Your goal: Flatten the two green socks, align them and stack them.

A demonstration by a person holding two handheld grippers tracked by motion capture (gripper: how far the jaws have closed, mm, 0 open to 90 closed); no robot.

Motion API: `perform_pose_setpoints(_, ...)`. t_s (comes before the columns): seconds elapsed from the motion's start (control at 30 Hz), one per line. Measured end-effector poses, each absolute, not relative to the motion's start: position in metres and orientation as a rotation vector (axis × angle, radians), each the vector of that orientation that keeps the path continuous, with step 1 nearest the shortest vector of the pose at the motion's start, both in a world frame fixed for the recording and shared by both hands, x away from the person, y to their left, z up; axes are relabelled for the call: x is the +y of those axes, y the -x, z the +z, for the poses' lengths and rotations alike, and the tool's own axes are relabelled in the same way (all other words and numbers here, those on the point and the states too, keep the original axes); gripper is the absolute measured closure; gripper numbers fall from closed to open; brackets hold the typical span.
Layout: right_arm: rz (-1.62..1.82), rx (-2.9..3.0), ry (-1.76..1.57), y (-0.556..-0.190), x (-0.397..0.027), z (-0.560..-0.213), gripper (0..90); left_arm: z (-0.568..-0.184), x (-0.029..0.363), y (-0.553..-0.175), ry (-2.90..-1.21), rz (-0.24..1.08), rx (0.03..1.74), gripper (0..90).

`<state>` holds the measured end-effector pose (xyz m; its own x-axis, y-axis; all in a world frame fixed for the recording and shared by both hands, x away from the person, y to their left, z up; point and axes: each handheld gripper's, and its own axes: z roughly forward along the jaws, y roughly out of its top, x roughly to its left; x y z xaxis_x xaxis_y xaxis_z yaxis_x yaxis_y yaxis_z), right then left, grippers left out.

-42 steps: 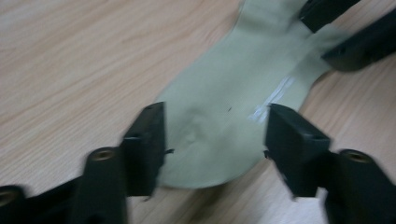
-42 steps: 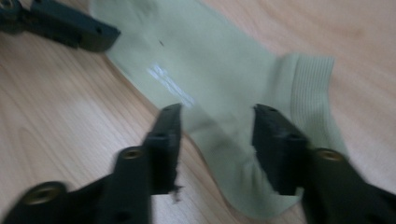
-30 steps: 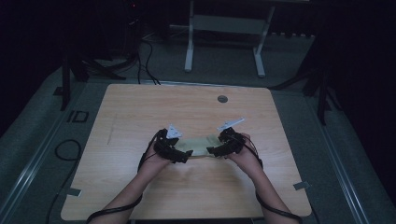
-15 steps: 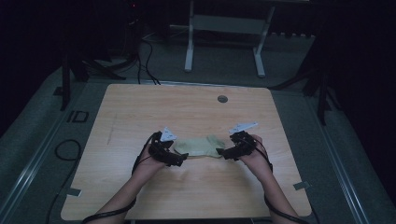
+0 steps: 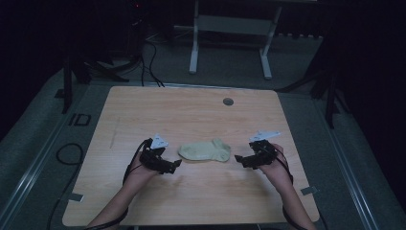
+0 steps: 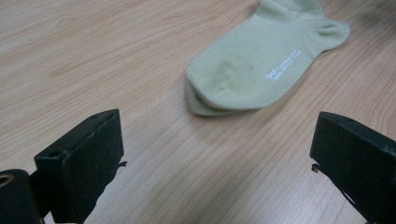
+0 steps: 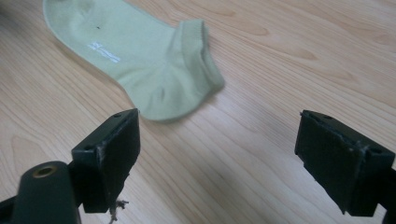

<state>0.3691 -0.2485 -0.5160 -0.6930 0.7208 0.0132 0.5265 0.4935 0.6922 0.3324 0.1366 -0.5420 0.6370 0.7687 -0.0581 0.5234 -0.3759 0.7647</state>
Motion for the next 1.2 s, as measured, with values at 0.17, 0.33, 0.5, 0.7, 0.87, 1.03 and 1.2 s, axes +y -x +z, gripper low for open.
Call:
perform_pose_setpoints(0.17, 0.997, 2.448, -1.078, -0.363, -0.26, -0.518, 14.1, -0.544, 0.147, -0.327, -2.052, 0.413, 1.024, 2.7)
perform_pose_setpoints(0.33, 1.016, 2.419, -1.096, -0.357, -0.273, -0.521, 14.1, -0.547, 0.162, -0.32, -2.035, 0.418, 1.057, 2.7)
perform_pose_setpoints(0.5, 1.019, 2.408, -1.123, -0.35, -0.285, -0.524, 14.0, -0.553, 0.179, -0.313, -2.029, 0.422, 1.097, 2.6)
perform_pose_setpoints(0.7, 1.001, 2.372, -1.159, -0.34, -0.299, -0.527, 13.5, -0.56, 0.194, -0.304, -2.018, 0.429, 1.135, 2.7)
perform_pose_setpoints(0.87, 0.992, 2.335, -1.197, -0.332, -0.313, -0.532, 12.4, -0.562, 0.205, -0.295, -2.009, 0.424, 1.147, 2.6)
perform_pose_setpoints(1.03, 0.994, 2.295, -1.236, -0.324, -0.327, -0.538, 11.0, -0.563, 0.218, -0.286, -2.001, 0.432, 1.172, 2.6)
perform_pose_setpoints(1.2, 0.976, 2.257, -1.292, -0.318, -0.343, -0.545, 11.0, -0.564, 0.228, -0.276, -1.983, 0.45, 1.18, 2.7)
